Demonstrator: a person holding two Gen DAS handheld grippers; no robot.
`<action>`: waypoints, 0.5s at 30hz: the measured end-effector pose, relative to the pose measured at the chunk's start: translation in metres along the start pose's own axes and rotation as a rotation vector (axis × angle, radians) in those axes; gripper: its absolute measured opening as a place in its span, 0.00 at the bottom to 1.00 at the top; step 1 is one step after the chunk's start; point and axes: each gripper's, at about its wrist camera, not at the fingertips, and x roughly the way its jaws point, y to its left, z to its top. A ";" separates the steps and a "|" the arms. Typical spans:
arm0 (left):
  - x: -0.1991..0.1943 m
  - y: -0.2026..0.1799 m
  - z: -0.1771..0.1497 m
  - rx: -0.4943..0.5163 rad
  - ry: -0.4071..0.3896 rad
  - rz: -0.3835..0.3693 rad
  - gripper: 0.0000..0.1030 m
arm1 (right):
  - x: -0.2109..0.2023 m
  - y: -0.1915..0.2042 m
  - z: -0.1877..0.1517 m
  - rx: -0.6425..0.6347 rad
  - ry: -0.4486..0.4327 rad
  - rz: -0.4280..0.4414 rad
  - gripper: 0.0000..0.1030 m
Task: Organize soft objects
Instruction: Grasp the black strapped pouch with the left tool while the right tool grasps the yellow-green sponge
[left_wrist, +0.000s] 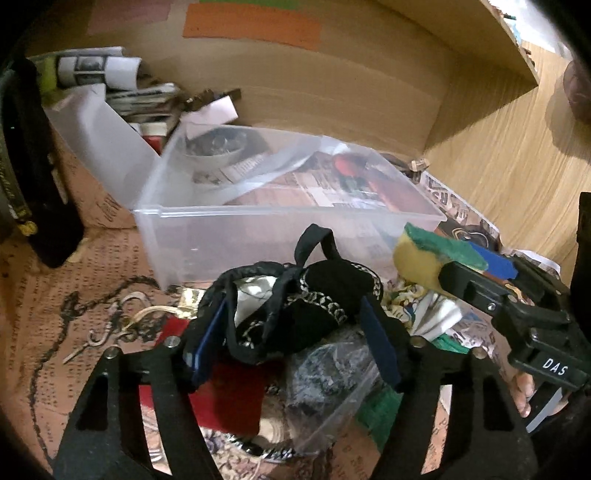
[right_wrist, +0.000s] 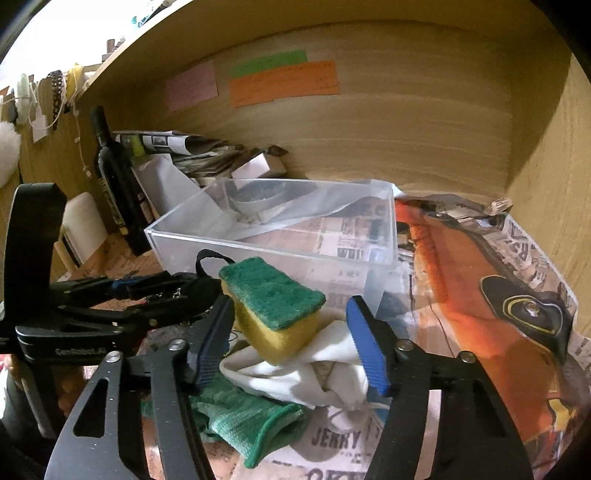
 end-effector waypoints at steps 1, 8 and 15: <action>0.002 0.000 0.001 0.002 0.005 -0.007 0.63 | 0.001 -0.001 0.000 0.002 0.002 0.003 0.52; 0.012 -0.003 0.003 0.025 0.023 -0.042 0.44 | 0.004 -0.002 0.001 -0.002 0.005 0.017 0.40; 0.007 -0.010 0.000 0.050 0.020 -0.054 0.28 | -0.002 0.000 0.002 -0.017 -0.022 0.005 0.37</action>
